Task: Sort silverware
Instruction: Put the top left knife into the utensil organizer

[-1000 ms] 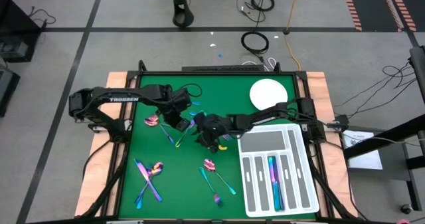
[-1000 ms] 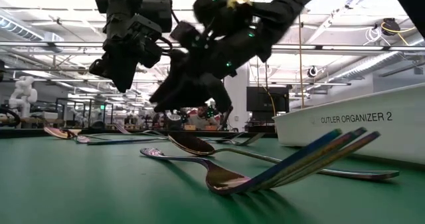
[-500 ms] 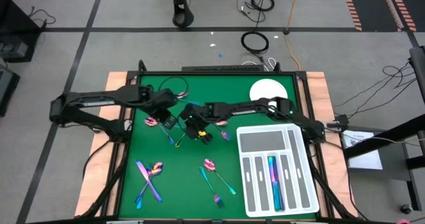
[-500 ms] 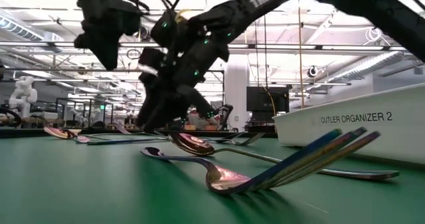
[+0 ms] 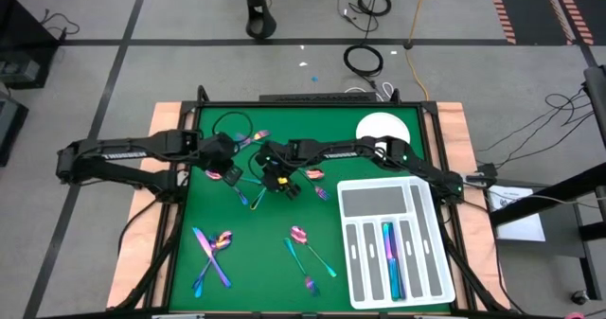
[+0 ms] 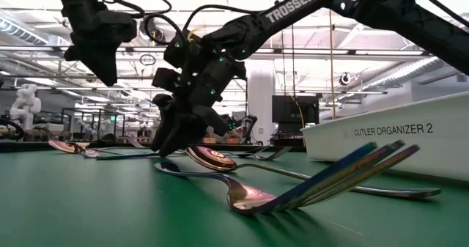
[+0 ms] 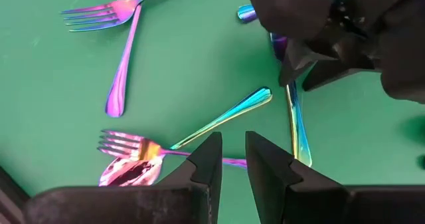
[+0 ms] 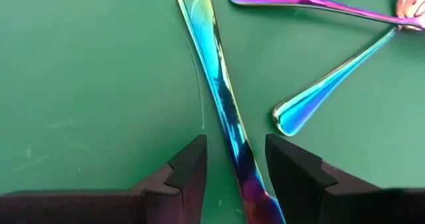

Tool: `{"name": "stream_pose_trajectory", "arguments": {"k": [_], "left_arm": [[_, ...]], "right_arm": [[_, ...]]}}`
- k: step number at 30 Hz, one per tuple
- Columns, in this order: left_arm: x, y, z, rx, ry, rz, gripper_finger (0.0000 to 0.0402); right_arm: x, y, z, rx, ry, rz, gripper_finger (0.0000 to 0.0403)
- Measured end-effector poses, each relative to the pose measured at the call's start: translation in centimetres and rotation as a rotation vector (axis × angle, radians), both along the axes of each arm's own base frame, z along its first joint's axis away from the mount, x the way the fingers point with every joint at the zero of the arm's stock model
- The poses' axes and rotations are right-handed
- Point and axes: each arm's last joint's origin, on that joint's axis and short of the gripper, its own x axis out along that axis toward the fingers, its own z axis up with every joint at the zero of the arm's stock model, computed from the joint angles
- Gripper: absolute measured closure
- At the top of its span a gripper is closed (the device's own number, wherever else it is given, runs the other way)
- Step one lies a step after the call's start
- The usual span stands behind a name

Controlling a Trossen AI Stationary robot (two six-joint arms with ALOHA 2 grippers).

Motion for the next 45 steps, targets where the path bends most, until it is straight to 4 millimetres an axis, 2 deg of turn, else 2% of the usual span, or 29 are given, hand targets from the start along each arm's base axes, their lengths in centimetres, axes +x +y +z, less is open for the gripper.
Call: {"name": "stream_pose_trajectory", "arguments": {"k": [9, 19, 27, 33, 45], "left_arm": [[0.2, 0.0, -0.3, -0.007, -0.024, -0.005, 0.0334], [0.3, 0.0, -0.3, -0.01, -0.03, -0.001, 0.0334], [0.2, 0.0, -0.3, -0.011, -0.03, 0.0, 0.0334], [0.2, 0.0, -0.3, -0.009, -0.028, -0.005, 0.0334], [0.3, 0.0, -0.3, 0.007, -0.024, -0.041, 0.0334]], "right_arm": [[-0.2, -1.2, -1.1, 0.092, 0.027, -0.008, 0.0266], [-0.6, -1.6, -1.4, 0.125, 0.069, -0.027, 0.0336], [-0.4, -1.6, -1.4, 0.117, 0.046, -0.032, 0.0368], [0.1, -1.8, -0.5, 0.115, -0.029, -0.047, 0.0382], [0.0, -1.2, 1.6, 0.173, -0.068, -0.016, 0.0385]]}}
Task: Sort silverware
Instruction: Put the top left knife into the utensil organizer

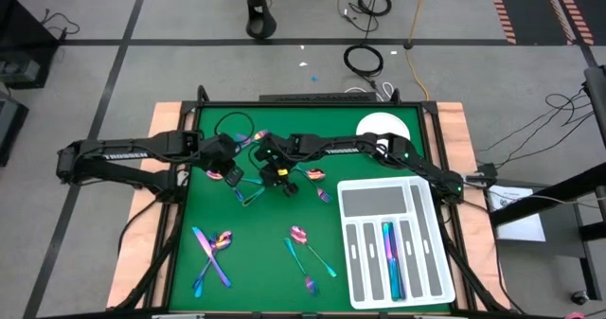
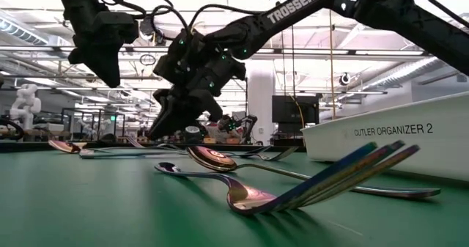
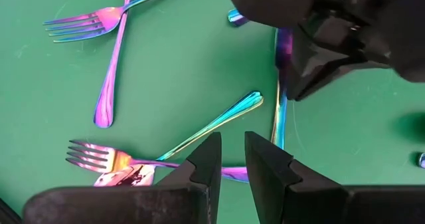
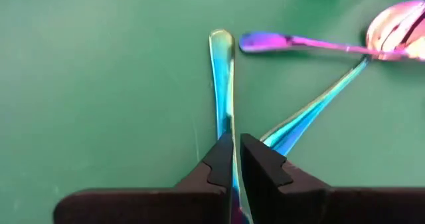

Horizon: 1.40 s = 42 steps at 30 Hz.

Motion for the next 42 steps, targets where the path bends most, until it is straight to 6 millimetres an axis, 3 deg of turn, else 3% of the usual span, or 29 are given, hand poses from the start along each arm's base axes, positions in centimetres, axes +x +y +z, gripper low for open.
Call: {"name": "stream_pose_trajectory", "arguments": {"k": [10, 25, 37, 42], "left_arm": [[0.1, 0.0, 0.0, 0.004, -0.009, -0.006, 0.0334], [0.2, 0.0, 0.1, 0.005, -0.017, -0.006, 0.0334], [0.2, 0.0, 0.1, 0.006, -0.017, -0.006, 0.0334], [0.2, 0.0, 0.1, 0.006, -0.018, -0.007, 0.0334]], "right_arm": [[-0.3, 0.0, -0.2, 0.021, 0.044, -0.008, 0.0375], [-0.9, -1.8, -0.8, 0.029, 0.096, -0.046, 0.0278], [-1.0, -2.2, -2.8, -0.018, 0.137, -0.036, 0.0277], [-1.1, -2.4, -2.8, -0.021, 0.144, -0.051, 0.031]]}}
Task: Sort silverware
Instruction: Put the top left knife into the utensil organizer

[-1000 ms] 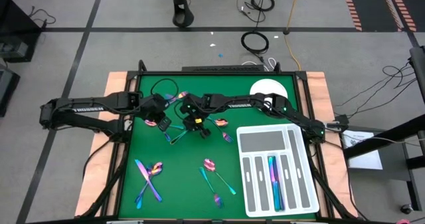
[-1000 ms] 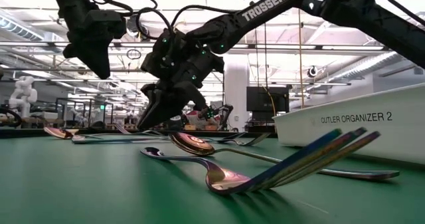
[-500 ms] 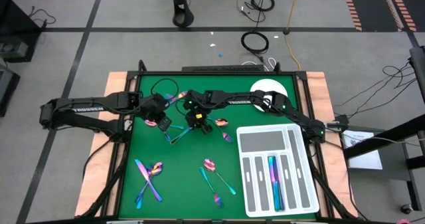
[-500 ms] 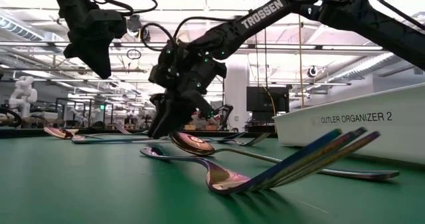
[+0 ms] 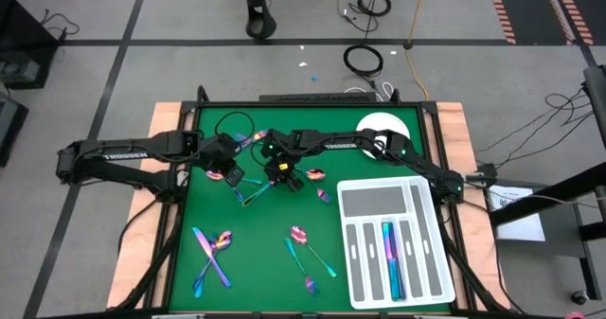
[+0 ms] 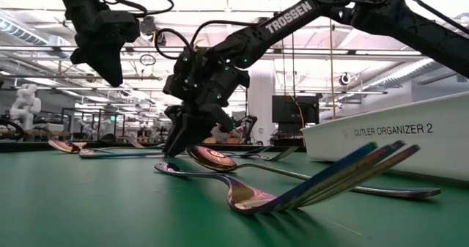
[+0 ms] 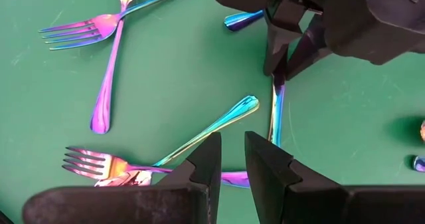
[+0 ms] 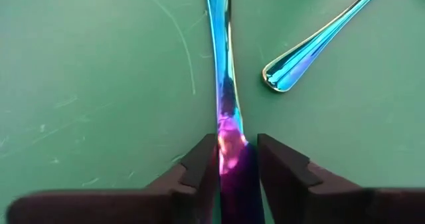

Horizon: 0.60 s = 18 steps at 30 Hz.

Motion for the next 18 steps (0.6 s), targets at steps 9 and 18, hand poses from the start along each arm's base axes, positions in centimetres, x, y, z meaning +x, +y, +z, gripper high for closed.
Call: {"name": "stream_pose_trajectory", "arguments": {"k": [9, 18], "left_arm": [[0.01, 0.0, 0.0, 0.002, 0.0, -0.003, 0.0334], [0.01, 0.0, 0.0, 0.004, 0.001, -0.007, 0.0334]], "right_arm": [[0.14, -0.21, 0.01, -0.039, -0.014, -0.011, 0.0385], [0.14, -0.2, 0.22, -0.035, -0.021, -0.012, 0.0402]]}}
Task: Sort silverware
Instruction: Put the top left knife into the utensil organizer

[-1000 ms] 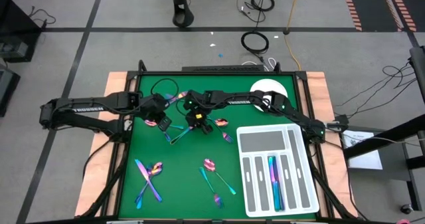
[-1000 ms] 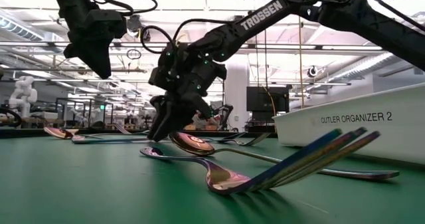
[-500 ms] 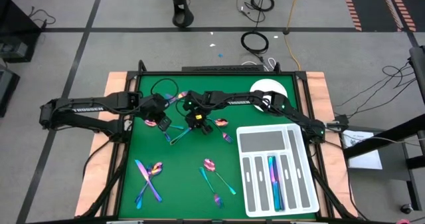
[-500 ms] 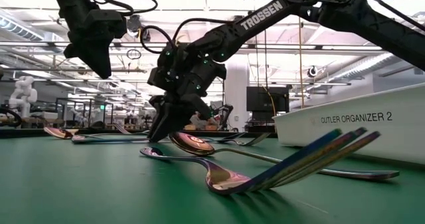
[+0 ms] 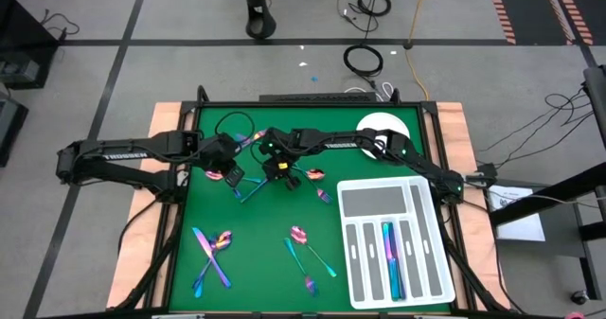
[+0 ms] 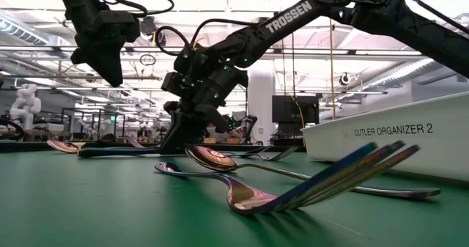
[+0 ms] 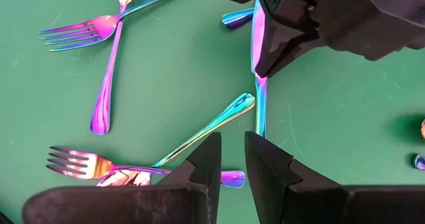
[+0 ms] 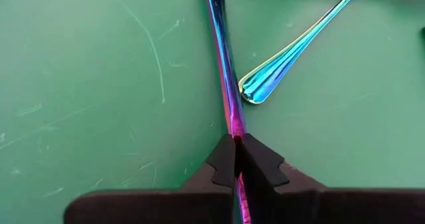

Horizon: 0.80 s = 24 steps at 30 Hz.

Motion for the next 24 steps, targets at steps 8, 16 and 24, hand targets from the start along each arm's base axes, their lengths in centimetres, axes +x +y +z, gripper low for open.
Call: {"name": "stream_pose_trajectory", "arguments": {"k": [8, 16, 24], "left_arm": [[0.0, 0.0, 0.0, 0.0, 0.0, 0.0, 0.0334], [0.0, 0.0, 0.0, 0.007, 0.001, -0.011, 0.0334], [0.3, 0.1, 0.2, 0.033, -0.029, -0.036, 0.0334]], "right_arm": [[-0.3, 0.3, 2.1, -0.016, -0.018, -0.001, 0.0402], [-0.5, 0.4, 5.1, -0.029, -0.09, 0.006, 0.0401], [-1.5, 0.9, 6.2, -0.016, -0.016, 0.015, 0.0402]]}}
